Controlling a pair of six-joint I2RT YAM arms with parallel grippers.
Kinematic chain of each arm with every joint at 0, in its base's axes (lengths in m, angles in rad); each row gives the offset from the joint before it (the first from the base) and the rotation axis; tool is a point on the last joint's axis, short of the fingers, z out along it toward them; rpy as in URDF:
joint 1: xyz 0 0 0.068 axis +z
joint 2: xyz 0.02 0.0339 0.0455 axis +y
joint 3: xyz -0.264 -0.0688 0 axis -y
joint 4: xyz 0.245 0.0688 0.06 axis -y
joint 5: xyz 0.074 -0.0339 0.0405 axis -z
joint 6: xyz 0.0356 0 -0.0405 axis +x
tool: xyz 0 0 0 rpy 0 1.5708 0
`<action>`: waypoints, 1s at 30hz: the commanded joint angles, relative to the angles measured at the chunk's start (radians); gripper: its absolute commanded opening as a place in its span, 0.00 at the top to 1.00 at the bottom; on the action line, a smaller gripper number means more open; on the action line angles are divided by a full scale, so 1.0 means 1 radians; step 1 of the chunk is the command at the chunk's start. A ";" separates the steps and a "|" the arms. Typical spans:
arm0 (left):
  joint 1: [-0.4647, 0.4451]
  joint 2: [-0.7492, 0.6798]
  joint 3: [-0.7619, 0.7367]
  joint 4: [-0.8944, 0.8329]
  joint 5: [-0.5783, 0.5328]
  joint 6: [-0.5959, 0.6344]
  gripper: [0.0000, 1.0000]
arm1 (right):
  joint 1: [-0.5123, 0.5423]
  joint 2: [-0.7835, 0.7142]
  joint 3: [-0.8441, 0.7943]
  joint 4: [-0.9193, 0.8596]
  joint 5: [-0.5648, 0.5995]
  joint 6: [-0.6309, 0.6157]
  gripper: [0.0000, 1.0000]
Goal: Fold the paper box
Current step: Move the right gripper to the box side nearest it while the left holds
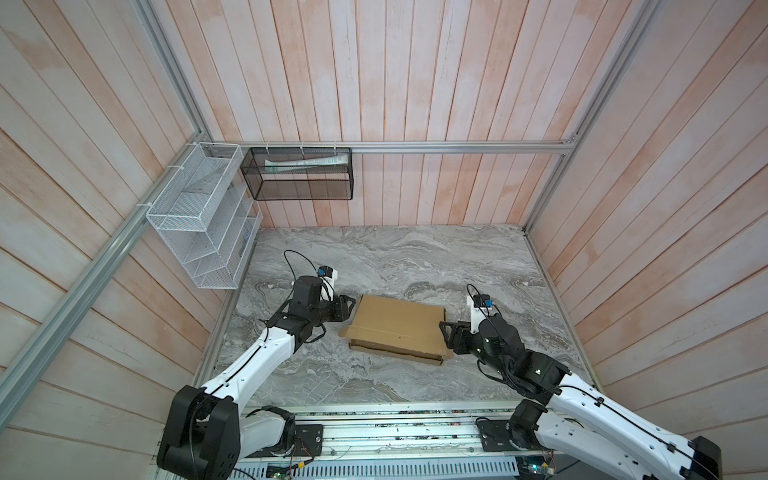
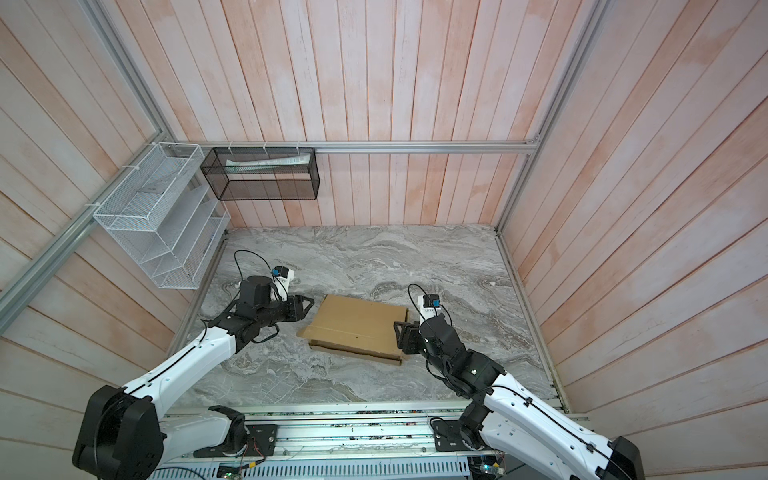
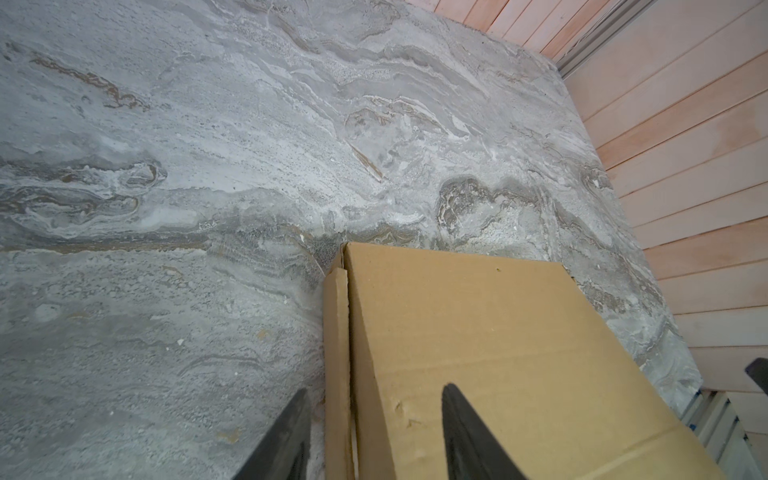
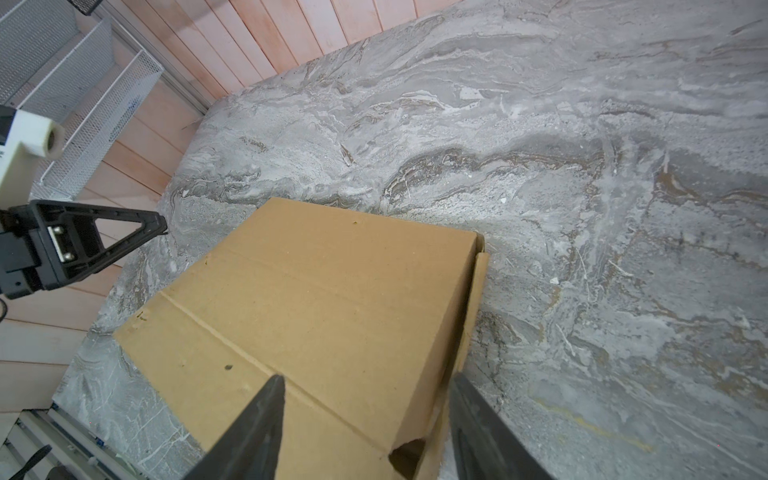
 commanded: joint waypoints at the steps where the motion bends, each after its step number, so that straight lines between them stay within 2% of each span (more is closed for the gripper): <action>1: -0.002 -0.002 -0.023 0.040 -0.022 0.023 0.47 | -0.024 0.004 -0.034 0.013 -0.048 0.040 0.36; 30: -0.016 0.034 -0.118 0.128 0.012 0.004 0.48 | -0.098 0.021 -0.188 0.173 -0.161 0.093 0.32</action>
